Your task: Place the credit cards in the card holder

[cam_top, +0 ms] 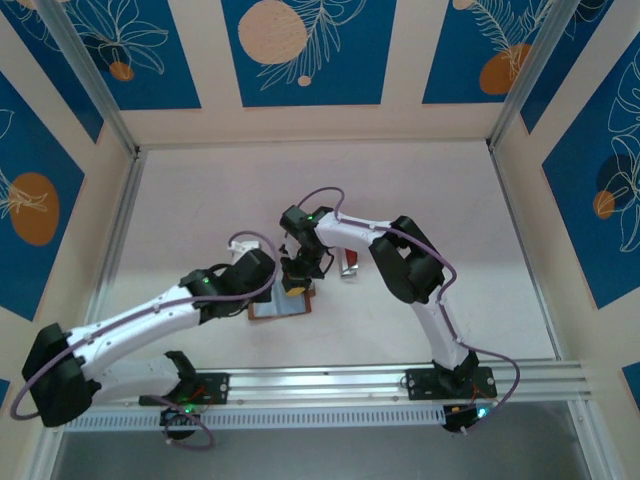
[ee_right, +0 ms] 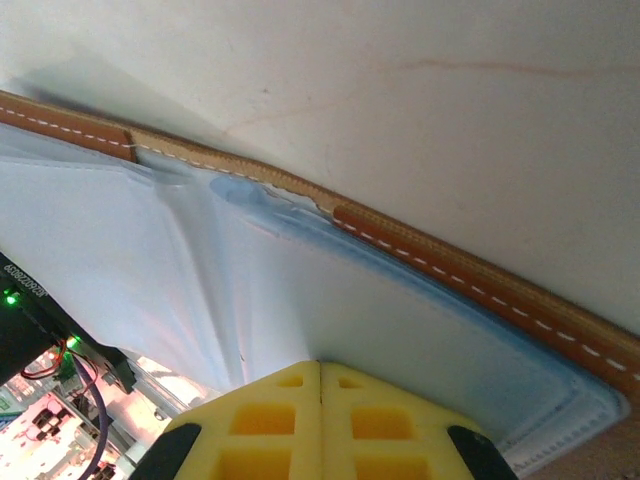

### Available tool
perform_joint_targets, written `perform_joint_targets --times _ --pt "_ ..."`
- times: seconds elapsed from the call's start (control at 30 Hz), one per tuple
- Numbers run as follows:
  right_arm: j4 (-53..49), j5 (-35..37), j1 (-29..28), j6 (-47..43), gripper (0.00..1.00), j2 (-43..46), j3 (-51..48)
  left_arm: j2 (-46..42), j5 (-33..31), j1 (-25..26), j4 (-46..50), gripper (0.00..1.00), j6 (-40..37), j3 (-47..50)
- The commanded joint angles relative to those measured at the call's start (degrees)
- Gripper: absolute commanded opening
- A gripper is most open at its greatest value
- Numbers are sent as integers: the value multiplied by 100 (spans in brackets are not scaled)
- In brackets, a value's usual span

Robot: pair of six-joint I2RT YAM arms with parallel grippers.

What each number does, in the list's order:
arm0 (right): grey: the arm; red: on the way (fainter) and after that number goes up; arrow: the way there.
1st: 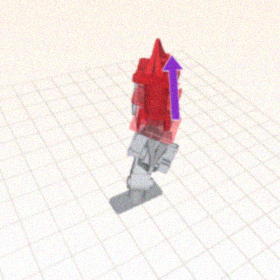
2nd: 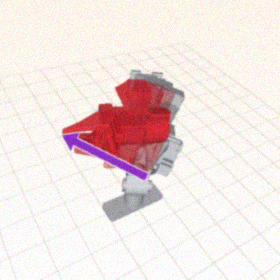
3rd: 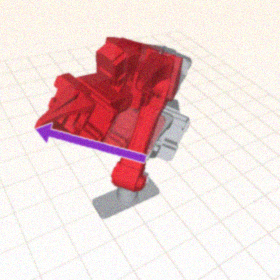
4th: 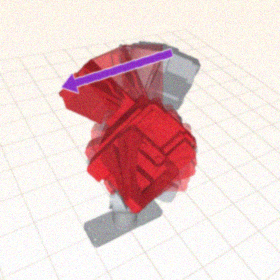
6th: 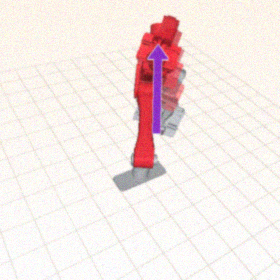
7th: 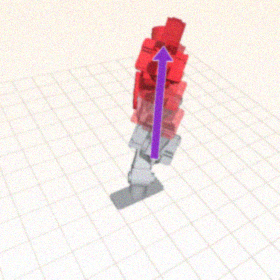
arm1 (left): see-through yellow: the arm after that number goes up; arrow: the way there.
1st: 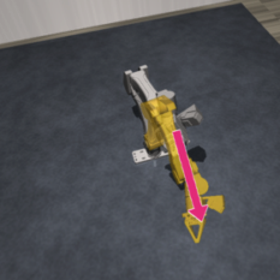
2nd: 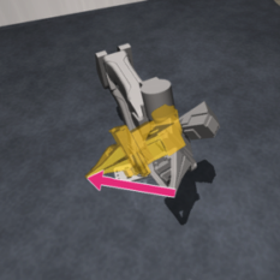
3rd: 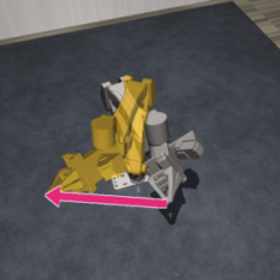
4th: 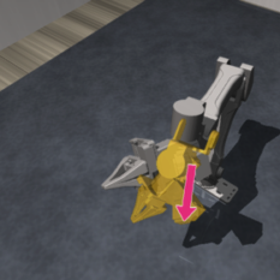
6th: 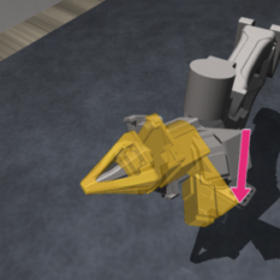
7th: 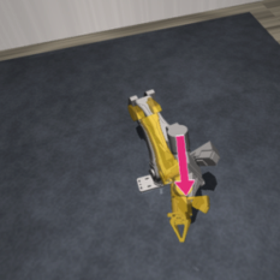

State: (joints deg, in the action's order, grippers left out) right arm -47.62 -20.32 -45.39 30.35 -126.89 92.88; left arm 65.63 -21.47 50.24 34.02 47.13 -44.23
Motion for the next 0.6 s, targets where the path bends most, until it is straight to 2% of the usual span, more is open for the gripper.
perform_joint_targets --times 0.0,0.17,0.57 --pt "-108 2 104 -82 1 -93 -84 527 538 -247 -314 24 -128 161" --pt "-108 -17 143 -126 1 -73 -157 926 949 -584 -923 20 -81 560" --pt "-106 -52 196 -51 2 -77 -199 1483 1035 -972 -1357 18 -269 1204"
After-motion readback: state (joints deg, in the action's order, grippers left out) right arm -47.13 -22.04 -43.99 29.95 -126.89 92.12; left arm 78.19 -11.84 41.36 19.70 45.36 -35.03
